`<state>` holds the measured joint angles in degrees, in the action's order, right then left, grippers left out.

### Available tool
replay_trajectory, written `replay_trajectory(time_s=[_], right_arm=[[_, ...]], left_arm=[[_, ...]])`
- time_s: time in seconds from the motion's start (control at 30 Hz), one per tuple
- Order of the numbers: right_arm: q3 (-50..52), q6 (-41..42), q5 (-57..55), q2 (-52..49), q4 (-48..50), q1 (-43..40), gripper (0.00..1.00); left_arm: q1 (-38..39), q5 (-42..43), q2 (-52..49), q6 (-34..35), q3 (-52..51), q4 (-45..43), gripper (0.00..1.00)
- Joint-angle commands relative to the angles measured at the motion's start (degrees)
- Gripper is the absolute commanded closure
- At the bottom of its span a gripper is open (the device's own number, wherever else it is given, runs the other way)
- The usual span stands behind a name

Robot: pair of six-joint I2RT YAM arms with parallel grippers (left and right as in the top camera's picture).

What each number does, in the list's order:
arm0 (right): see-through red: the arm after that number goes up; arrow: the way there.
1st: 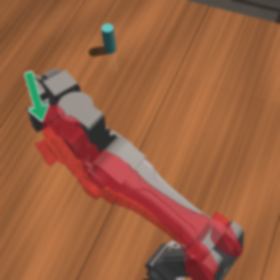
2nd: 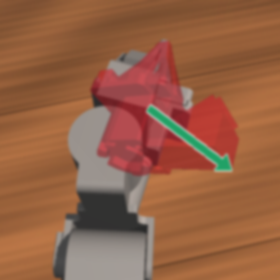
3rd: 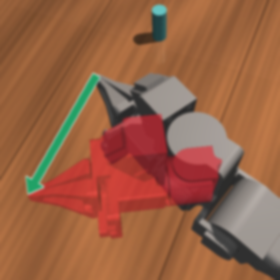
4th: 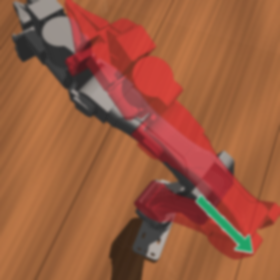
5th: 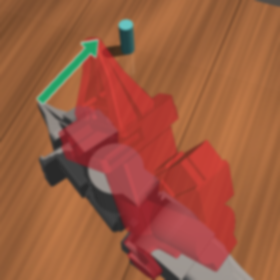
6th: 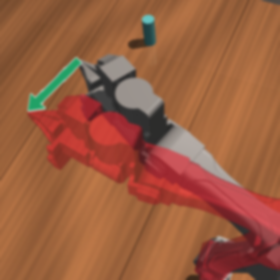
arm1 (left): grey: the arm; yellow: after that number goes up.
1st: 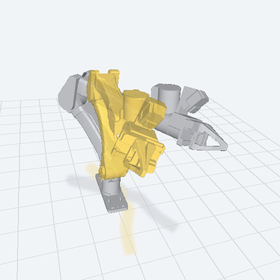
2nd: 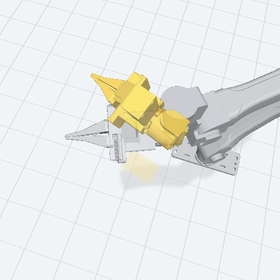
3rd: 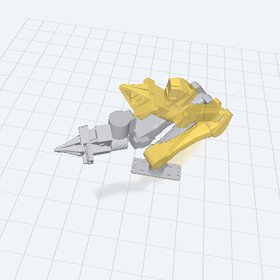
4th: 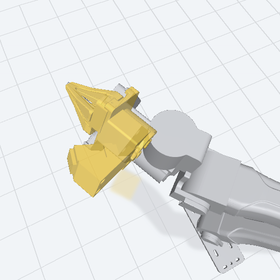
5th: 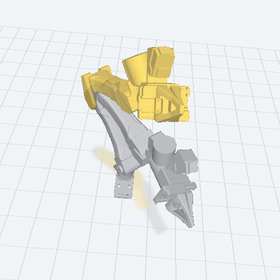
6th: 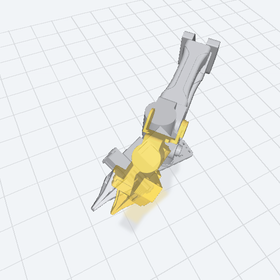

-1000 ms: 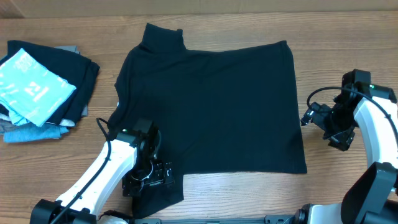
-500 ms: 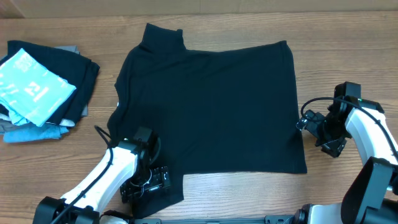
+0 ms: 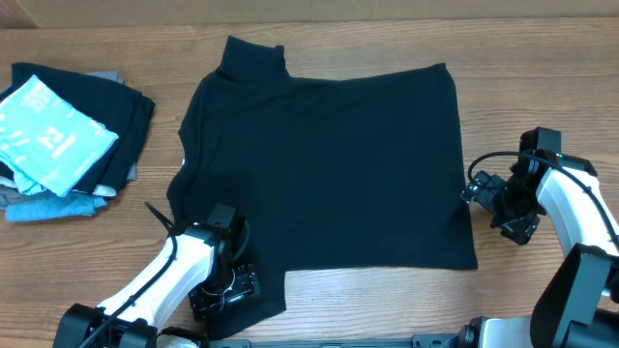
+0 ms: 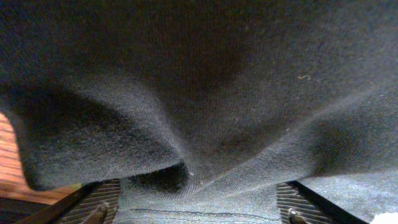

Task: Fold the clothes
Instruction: 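Move both grippers down to the shirt's bottom hem corners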

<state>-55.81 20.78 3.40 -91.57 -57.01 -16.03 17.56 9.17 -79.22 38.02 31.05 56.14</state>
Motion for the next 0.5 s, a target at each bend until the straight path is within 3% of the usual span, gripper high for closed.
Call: replay_trajectory(time_s=[0.0, 0.17, 0.47], right_arm=[[0.5, 0.3, -0.7, 0.3, -0.8, 0.0, 0.0], [0.5, 0.5, 0.5, 0.3, -5.1, -0.2, 0.0], [0.5, 1.8, 4.5, 0.3, -12.5, -0.5, 0.0]], left_arm=[[-0.4, 1.9, 0.7, 2.1, -0.7, -1.2, 0.16], [-0.4, 2.9, 0.7, 2.3, -0.7, -2.0, 0.3], [-0.4, 3.4, 0.7, 2.2, -0.7, -1.4, 0.28]])
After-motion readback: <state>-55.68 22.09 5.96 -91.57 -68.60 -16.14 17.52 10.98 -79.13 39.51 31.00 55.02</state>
